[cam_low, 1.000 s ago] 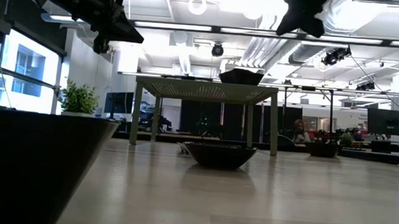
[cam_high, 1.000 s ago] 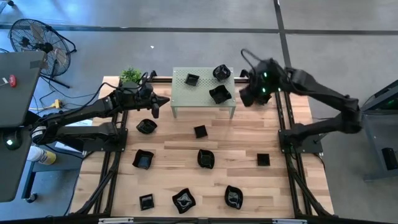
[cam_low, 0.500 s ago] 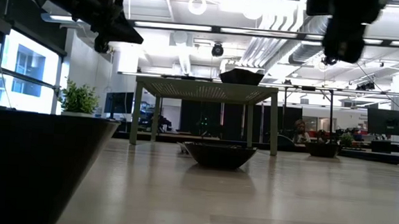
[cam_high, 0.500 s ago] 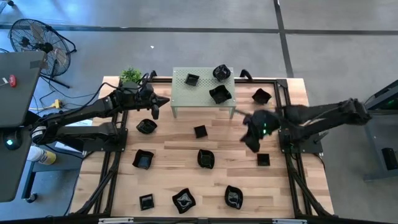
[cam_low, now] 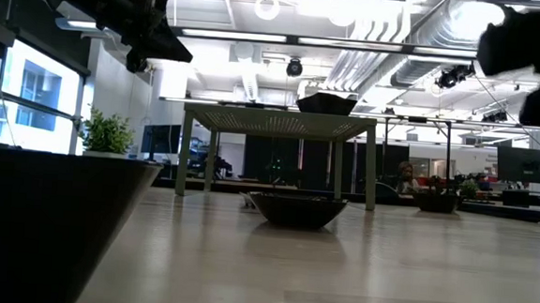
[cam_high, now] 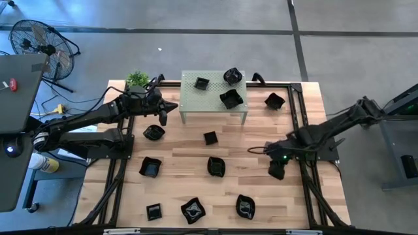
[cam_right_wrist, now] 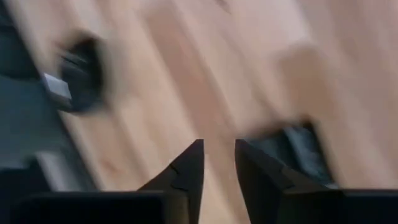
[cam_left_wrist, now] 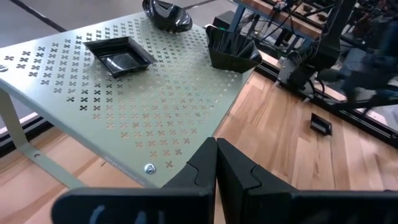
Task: Pick & Place Mini shaped plates
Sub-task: Stack the black square plate on top of the black square plate on the shelf
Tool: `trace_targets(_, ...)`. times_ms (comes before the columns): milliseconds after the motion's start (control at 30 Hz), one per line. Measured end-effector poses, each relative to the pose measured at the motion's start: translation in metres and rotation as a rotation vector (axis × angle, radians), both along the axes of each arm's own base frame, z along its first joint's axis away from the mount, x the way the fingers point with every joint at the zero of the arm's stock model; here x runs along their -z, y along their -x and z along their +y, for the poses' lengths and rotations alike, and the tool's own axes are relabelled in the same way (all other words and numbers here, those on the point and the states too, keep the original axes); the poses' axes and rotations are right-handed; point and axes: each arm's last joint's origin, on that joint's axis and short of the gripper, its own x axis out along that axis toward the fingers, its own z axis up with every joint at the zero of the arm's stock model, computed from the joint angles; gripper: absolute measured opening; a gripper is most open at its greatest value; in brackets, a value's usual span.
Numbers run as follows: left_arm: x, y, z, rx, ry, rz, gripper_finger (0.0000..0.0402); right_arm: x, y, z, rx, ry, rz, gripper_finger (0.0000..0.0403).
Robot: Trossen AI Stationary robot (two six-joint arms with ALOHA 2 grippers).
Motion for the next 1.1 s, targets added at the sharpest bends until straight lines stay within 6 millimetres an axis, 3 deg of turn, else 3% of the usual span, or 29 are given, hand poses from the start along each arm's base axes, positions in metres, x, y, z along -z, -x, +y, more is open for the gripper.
trace_targets(167, 0.000, 0.000, 0.000, 0.002, -0.006, 0.002, 0.0001, 0.006, 0.008, -0.017, -0.107, 0.119, 0.081, 0.0114)
trace_targets(533, 0.002, 0.001, 0.000, 0.005, -0.007, 0.024, 0.0001, 0.035, -0.013, -0.029, -0.336, 0.201, 0.183, 0.0117)
trace_targets(900, 0.002, 0.001, 0.000, 0.006, -0.006, 0.026, 0.0001, 0.060, -0.030, -0.033, -0.452, 0.145, 0.217, 0.0116)
trace_targets(1100, 0.003, 0.001, 0.000, 0.006, 0.000, 0.038, 0.0001, 0.076, -0.023, -0.038, -0.424, 0.014, 0.211, 0.0115)
